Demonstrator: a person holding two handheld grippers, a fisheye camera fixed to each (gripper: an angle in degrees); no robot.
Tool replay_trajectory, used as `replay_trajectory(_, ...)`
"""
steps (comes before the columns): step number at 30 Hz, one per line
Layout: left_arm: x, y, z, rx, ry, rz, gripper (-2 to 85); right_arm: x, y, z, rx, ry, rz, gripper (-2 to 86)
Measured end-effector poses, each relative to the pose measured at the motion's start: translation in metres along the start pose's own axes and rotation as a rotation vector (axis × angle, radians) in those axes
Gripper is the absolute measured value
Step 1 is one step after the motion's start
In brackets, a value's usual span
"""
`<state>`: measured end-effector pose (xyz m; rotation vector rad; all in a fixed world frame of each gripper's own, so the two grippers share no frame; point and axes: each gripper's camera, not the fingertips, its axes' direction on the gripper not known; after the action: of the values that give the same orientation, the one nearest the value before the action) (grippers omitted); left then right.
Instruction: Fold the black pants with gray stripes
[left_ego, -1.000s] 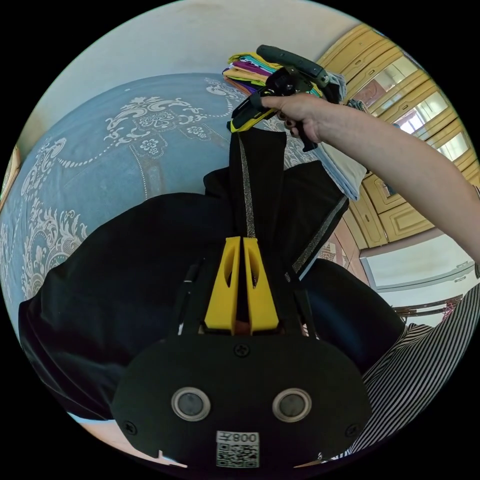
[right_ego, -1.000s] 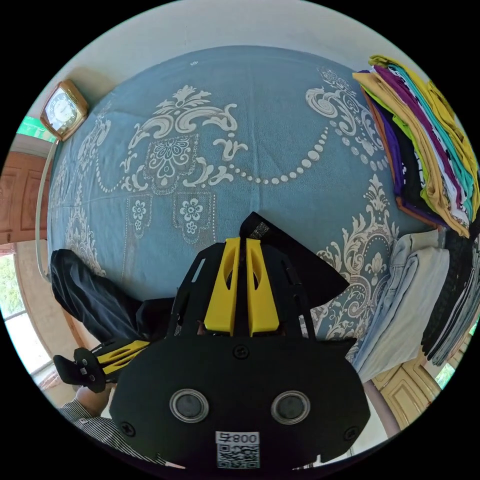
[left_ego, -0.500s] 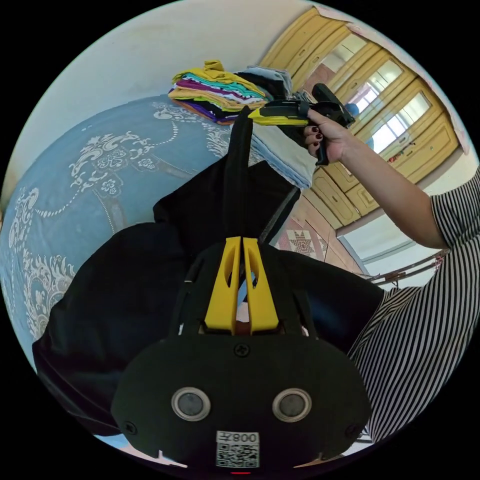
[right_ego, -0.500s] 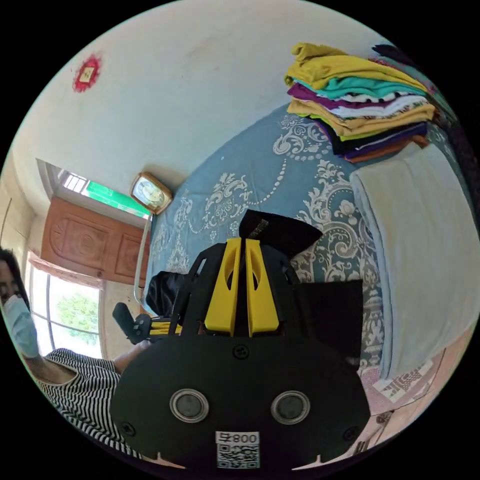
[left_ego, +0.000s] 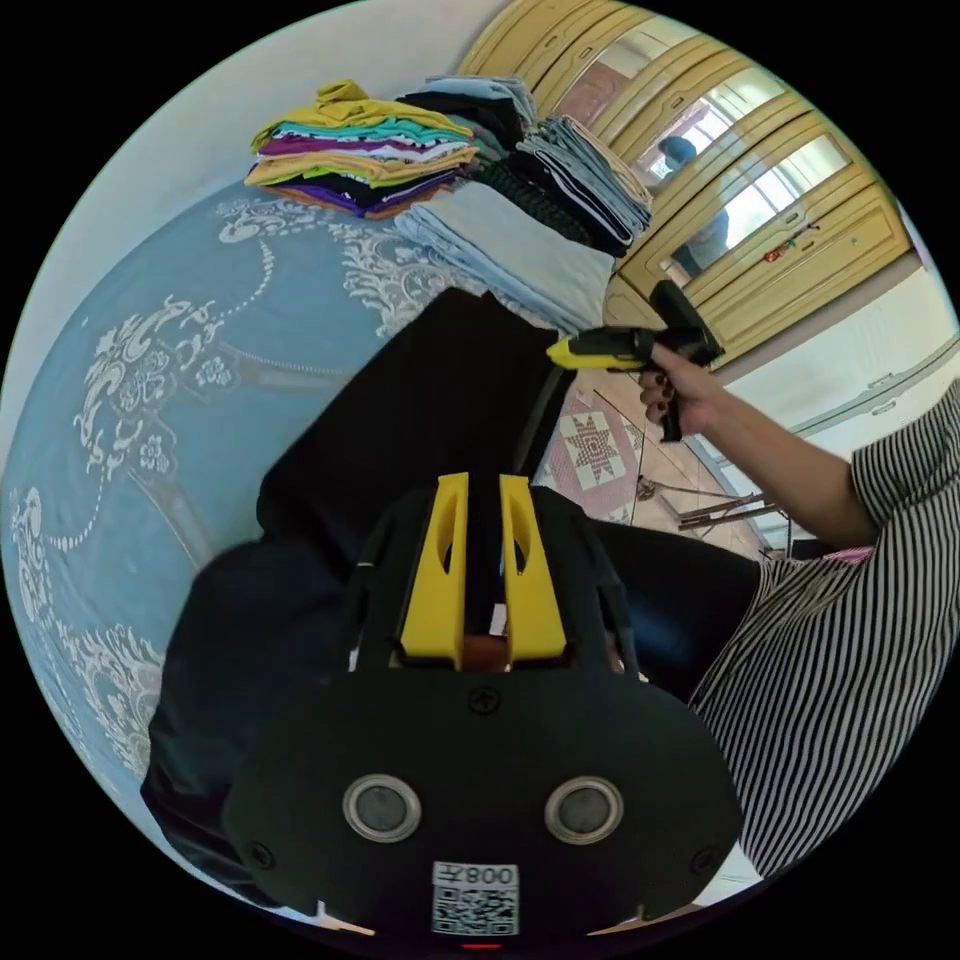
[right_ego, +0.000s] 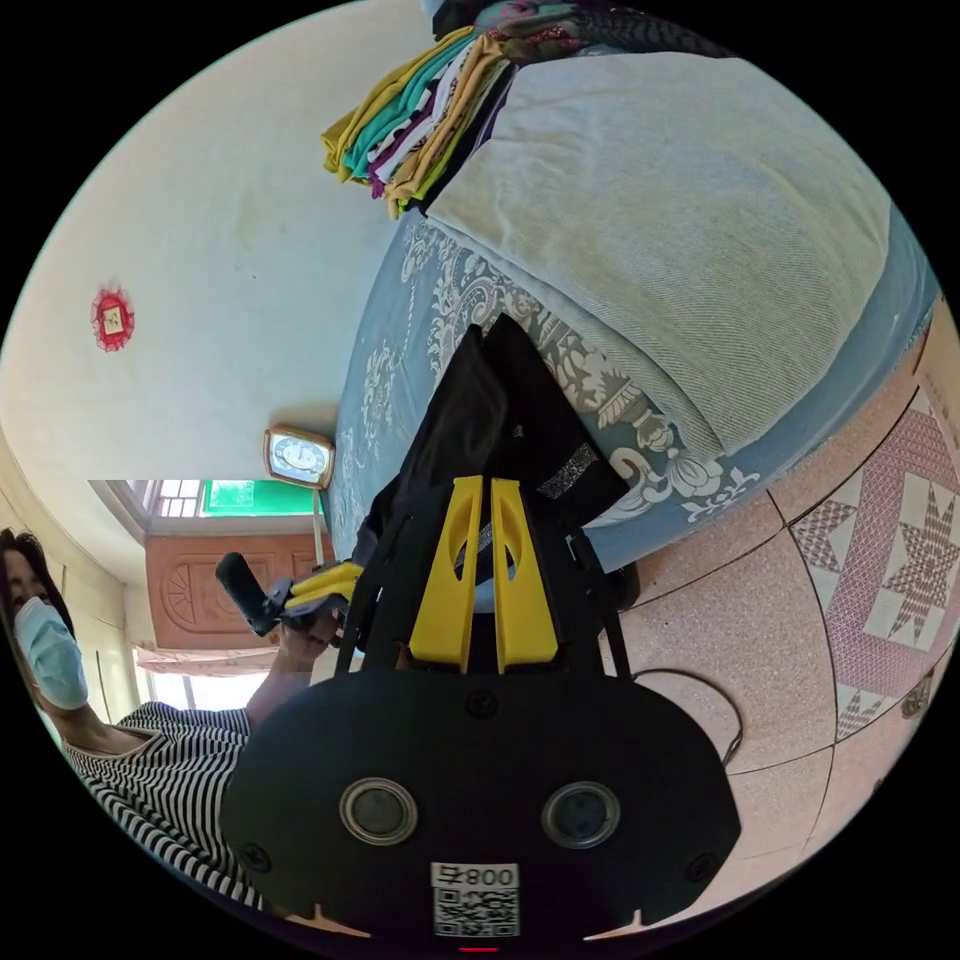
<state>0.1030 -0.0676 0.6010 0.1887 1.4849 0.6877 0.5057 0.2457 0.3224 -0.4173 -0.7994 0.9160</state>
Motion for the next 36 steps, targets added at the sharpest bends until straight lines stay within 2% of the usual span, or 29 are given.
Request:
replay_trajectory(5, -0.052, -0.084, 0.067, -0.054, -0.065, -0.016, 7.6, 0.026, -0.008, -0.011, 0.0, -0.023, -0.005, 1.2)
replay_trajectory(10, -0.088, -0.121, 0.128, -0.136, -0.078, -0.05, 6.7, 0.043, -0.012, -0.02, -0.003, -0.032, -0.022, 1.2)
replay_trajectory(15, -0.106, -0.126, 0.154, -0.149, -0.093, -0.004, 2.8, 0.059, -0.018, -0.023, -0.009, -0.033, -0.033, 1.2)
replay_trajectory(22, -0.111, -0.127, 0.156, -0.011, -0.02, 0.053, 0.9, 0.071, -0.017, -0.041, 0.004, -0.063, -0.081, 1.1)
replay_trajectory(27, -0.109, -0.139, 0.185, -0.068, -0.063, 0.118, 0.8, 0.085, -0.011, -0.058, 0.033, -0.026, -0.095, 1.2)
replay_trajectory(36, -0.123, -0.144, 0.239, -0.15, -0.093, 0.099, 0.7, 0.116, -0.012, -0.046, 0.013, 0.014, -0.059, 1.1)
